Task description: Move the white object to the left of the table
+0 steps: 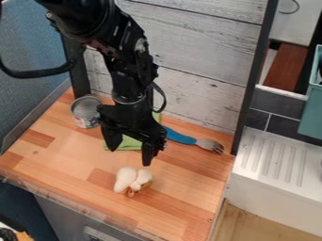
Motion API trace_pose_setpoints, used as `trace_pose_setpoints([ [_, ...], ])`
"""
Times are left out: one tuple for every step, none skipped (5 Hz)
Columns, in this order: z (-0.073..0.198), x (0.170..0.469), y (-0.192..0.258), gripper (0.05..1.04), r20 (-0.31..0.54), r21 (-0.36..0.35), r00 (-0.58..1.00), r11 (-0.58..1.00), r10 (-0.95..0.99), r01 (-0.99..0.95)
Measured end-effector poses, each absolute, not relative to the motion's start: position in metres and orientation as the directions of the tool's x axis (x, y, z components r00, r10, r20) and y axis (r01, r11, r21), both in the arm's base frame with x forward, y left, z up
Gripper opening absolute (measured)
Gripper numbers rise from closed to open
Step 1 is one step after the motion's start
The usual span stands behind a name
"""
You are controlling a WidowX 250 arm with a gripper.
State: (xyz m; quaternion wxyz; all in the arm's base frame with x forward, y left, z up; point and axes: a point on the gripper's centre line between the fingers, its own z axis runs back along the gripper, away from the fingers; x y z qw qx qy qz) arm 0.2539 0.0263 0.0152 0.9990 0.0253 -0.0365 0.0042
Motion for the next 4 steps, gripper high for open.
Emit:
trace_pose_setpoints([
  [0.009, 0.251, 0.027, 0.999, 0.052, 0.051, 0.999, 0.999, 0.011, -0.013],
  [-0.004, 0.251, 0.032, 0.999, 0.030, 0.111, 1.000, 0.994, 0.004, -0.008],
  [-0.023, 0.248, 0.038, 1.000, -0.013, 0.171, 1.000, 0.985, -0.007, 0.010],
  [-0.040, 0.250, 0.038, 1.000, -0.011, 0.166, 1.000, 0.986, -0.014, 0.015],
])
